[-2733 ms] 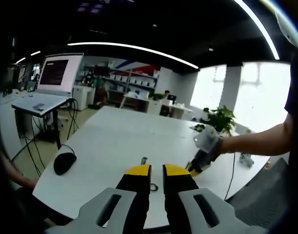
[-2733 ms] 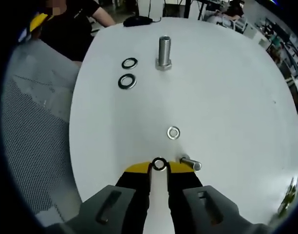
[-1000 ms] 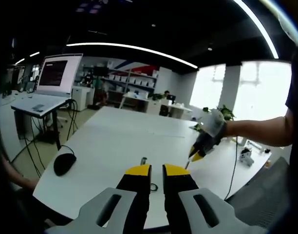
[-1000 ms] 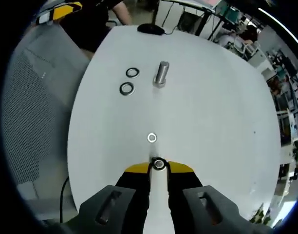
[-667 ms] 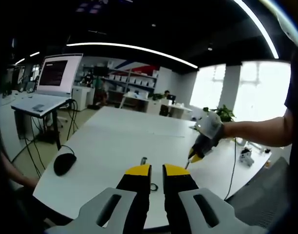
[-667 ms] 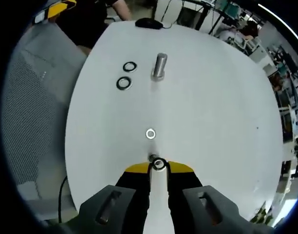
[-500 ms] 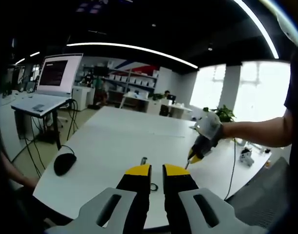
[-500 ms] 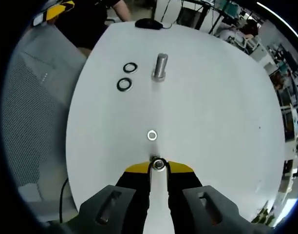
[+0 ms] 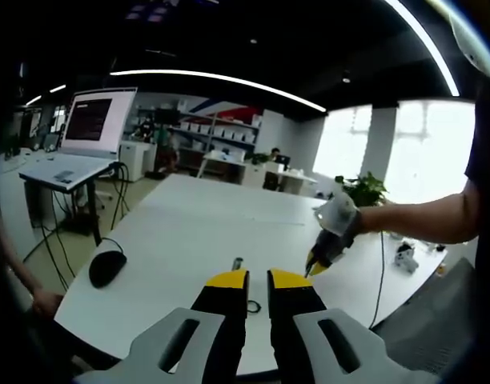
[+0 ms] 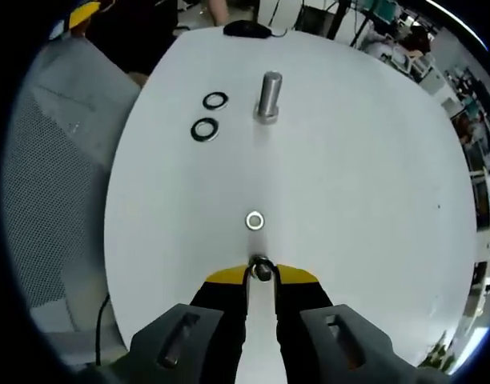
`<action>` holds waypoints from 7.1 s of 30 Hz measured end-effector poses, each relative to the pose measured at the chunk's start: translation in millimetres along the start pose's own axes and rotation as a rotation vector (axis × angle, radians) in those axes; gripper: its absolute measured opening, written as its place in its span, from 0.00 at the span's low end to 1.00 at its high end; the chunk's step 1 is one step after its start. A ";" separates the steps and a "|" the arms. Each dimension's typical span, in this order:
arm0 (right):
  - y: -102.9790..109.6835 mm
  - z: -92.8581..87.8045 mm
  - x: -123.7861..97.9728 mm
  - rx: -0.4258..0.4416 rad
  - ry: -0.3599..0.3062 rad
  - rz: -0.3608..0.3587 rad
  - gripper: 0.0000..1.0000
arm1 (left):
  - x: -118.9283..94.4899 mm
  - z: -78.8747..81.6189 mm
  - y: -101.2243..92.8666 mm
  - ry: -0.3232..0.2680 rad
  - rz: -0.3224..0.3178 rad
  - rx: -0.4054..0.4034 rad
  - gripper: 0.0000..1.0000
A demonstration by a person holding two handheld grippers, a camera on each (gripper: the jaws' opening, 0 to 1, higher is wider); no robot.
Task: Place the washer onto the threaded stud by aligning its center hole with the stud, sliding it down to the base, and recovering from edge contact or off-axis alignment until the washer reaches the visible bottom stop.
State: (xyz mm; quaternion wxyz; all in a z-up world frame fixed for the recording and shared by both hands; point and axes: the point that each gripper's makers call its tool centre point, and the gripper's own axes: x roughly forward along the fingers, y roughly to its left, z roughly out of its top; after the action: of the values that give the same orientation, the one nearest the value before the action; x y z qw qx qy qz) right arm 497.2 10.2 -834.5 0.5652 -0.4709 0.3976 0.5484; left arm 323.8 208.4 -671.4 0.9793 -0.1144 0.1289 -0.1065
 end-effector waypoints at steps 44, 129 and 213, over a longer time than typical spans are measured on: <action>6.4 39.7 26.4 0.073 -0.056 0.102 0.21 | -2.2 -10.1 -1.2 0.045 0.002 0.035 0.08; -15.2 18.1 43.2 0.004 0.150 0.048 0.03 | -1.2 -2.1 -3.4 -0.002 -0.016 0.020 0.04; -5.1 17.6 38.7 0.404 0.150 0.136 0.12 | -1.1 -1.7 -4.2 -0.006 -0.022 0.019 0.04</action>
State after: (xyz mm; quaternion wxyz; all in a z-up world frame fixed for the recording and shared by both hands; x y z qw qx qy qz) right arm 504.3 37.0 -867.2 0.5786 -0.3597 0.5710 0.4581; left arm 321.6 204.3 -671.7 0.9795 -0.1069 0.1236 -0.1180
